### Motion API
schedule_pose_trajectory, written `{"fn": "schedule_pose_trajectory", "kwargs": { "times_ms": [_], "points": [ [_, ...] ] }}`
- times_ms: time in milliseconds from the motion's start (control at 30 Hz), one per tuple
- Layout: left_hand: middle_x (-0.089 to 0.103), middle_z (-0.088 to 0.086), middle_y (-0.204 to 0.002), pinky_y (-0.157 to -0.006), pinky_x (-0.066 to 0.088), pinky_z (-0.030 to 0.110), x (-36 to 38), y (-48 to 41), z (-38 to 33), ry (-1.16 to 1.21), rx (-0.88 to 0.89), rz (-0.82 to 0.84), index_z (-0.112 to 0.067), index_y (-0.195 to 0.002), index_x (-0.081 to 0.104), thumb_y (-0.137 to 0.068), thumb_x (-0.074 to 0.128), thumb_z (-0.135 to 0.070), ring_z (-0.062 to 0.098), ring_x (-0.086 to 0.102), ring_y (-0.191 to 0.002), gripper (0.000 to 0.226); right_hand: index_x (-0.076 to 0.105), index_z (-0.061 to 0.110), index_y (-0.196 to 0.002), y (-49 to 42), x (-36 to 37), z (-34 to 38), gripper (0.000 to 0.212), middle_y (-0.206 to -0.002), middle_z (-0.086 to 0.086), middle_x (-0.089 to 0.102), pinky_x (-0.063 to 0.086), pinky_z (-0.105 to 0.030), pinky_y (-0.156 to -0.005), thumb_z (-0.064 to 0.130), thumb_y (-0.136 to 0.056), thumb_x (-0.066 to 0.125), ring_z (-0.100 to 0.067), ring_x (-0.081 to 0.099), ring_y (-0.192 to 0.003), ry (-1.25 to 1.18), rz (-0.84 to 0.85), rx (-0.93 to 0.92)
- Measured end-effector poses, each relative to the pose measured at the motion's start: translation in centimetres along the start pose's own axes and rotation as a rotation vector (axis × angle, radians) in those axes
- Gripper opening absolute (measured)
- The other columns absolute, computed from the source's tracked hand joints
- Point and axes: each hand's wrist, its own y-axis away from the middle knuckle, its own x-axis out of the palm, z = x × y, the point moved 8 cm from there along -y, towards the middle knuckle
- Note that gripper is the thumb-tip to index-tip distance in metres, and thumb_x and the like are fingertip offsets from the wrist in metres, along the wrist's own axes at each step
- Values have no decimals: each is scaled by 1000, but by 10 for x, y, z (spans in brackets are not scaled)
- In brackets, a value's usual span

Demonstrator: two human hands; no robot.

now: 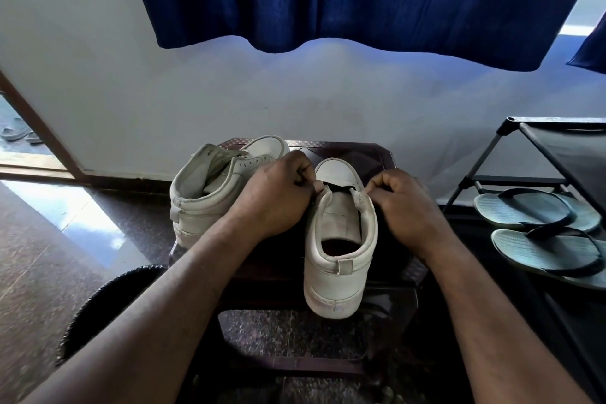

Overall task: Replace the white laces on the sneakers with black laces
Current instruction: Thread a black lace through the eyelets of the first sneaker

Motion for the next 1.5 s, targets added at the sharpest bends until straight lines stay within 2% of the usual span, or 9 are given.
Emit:
{"fn": "schedule_pose_trajectory", "kwargs": {
  "times_ms": [200, 367, 500, 767, 933, 1067, 1167, 1367, 1500],
  "points": [
    [66, -11, -84, -66, 37, 14, 4, 1, -3, 20, 41, 6, -27, -102, 65, -95, 72, -25, 7, 58, -82, 10, 68, 13, -65, -4, 16, 5, 36, -75, 0, 63, 42, -39, -78, 37, -93, 65, -24, 57, -90, -55, 74, 16],
    [68, -9, -87, -71, 43, 21, 11, 2, -6, 44, 8, 28, -27, -101, 67, -97, 65, -19, 10, 62, -87, 9, 69, 4, -74, -4, 16, 5, 29, -94, -8, 61, 43, -40, -92, 23, -96, 65, -25, 56, -102, -94, 65, 18],
    [68, -9, -91, -74, 42, 29, 12, 1, -6, 60, -31, 23, -28, -102, 63, -96, 64, -19, 13, 62, -91, 11, 55, 5, -58, -4, 13, 6, 40, -72, 0, 59, 40, -40, -75, 20, -94, 65, -22, 54, -81, -72, 30, -10],
    [69, -1, -96, -83, 53, 39, 9, 0, 9, 171, -167, -36, -31, -92, 52, -91, 71, -23, 28, 68, -93, 21, 64, 12, -64, -3, 8, -1, 37, -74, -2, 62, 50, -47, -81, 46, -77, 56, -27, 60, -91, -22, 57, 43],
    [69, -5, -90, -75, 48, 33, 10, 0, 12, 195, -182, -4, -29, -93, 58, -93, 71, -24, 19, 65, -91, 14, 57, -1, -67, 1, 5, 1, 42, -72, -21, 54, 42, -50, -76, 33, -87, 69, -21, 49, -71, -328, 77, -6],
    [69, -6, -90, -78, 50, 34, 13, 1, 10, 207, -183, -2, -30, -91, 61, -92, 68, -22, 20, 67, -92, 11, 71, 19, -65, 8, -6, 13, 18, -68, -3, 55, 39, -37, -79, 31, -78, 70, -21, 48, -76, -733, 4, 33],
    [70, -7, -80, -68, 45, 30, 13, 4, 9, 247, -190, -40, -29, -88, 64, -88, 66, -20, 17, 67, -83, 9, 66, 22, -61, 14, -8, 27, 27, -64, 0, 54, 41, -35, -77, 28, -88, 65, -15, 49, -68, -801, 8, -27],
    [64, -19, -67, -61, 44, 21, -2, 5, -20, 463, 43, -165, -25, -91, 74, -96, 72, -22, -1, 54, -57, 6, 69, 9, -84, 24, -13, 50, 19, -74, -4, 64, 45, -19, -63, 14, -101, 62, -11, 52, -64, -650, -39, -186],
    [76, -12, -99, -84, 53, 21, 1, 8, -53, 623, 225, -45, -19, -108, 79, -103, 63, -17, 3, 68, -92, 16, 71, 13, -85, 33, -19, 64, 17, -74, 5, 64, 46, -22, -64, 23, -95, 63, -11, 54, -65, -578, -91, -296]
  ]
}}
